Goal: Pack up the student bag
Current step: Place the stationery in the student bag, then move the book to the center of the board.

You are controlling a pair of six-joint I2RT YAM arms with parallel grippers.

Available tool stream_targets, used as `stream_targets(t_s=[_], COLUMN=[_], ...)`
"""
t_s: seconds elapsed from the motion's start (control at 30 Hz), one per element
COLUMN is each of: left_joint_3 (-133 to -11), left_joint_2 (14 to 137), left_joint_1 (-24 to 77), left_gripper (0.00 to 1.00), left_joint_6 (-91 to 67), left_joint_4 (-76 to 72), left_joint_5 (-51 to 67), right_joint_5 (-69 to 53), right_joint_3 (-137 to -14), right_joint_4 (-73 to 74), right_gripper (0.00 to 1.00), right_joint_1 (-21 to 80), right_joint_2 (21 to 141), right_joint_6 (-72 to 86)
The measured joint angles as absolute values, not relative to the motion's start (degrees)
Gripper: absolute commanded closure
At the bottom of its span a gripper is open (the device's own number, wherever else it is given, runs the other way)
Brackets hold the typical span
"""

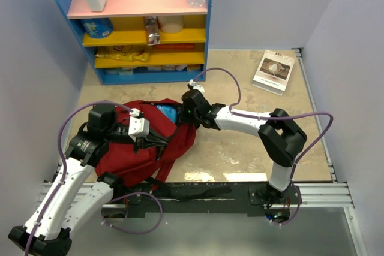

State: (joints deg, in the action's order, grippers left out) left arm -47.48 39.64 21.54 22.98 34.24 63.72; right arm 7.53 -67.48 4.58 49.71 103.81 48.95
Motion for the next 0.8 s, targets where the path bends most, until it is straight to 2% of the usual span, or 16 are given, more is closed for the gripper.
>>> stream_targets(t_s=[0.17, 0.23, 0.33, 0.37, 0.43, 0.47, 0.53, 0.57, 0.7, 0.8], left_joint_3=[-47.48, -47.48, -47.48, -47.48, -47.48, -47.48, -47.51, -47.51, -47.51, -47.51], left_joint_2=[39.31, 39.31, 39.31, 39.31, 39.31, 39.31, 39.31, 39.31, 39.31, 39.38], left_joint_1=[21.50, 21.50, 21.50, 21.50, 21.50, 21.50, 21.50, 21.50, 21.50, 21.50], left_gripper=[1.00, 1.00, 1.00, 1.00, 1.00, 1.00, 1.00, 1.00, 1.00, 1.00], left_joint_6=[23.22, 23.27, 23.33, 23.38, 23.62, 23.77, 24.12, 24.23, 24.23, 24.18], left_joint_4=[34.74, 34.96, 35.07, 35.22, 35.51, 35.62, 35.75, 35.75, 35.68, 35.62], left_joint_5=[64.34, 64.55, 64.73, 64.84, 64.97, 64.99, 65.12, 65.25, 65.82, 65.91], right_joint_5=[9.52, 9.78, 10.11, 9.96, 8.95, 7.90, 6.44, 6.17, 2.70, -1.91], right_joint_3=[-69.67, -70.26, -70.52, -70.50, -70.24, -69.36, -67.44, -66.63, -65.98, -65.91], right_joint_4=[2.17, 1.69, 1.78, 1.85, 1.48, 1.19, 1.32, 1.67, 0.54, -3.09], right_gripper=[0.98, 0.93, 0.78, 0.64, 0.49, 0.35, 0.19, 0.01, 0.01, 0.01], right_joint_1=[49.69, 49.65, 48.95, 48.40, 46.70, 44.95, 40.71, 37.87, 24.38, 12.08], right_joint_2=[106.28, 107.33, 107.94, 107.94, 107.33, 106.17, 102.72, 100.40, 92.95, 91.79], right_joint_6=[49.25, 49.08, 48.25, 47.42, 46.37, 45.71, 45.01, 44.64, 45.36, 49.30])
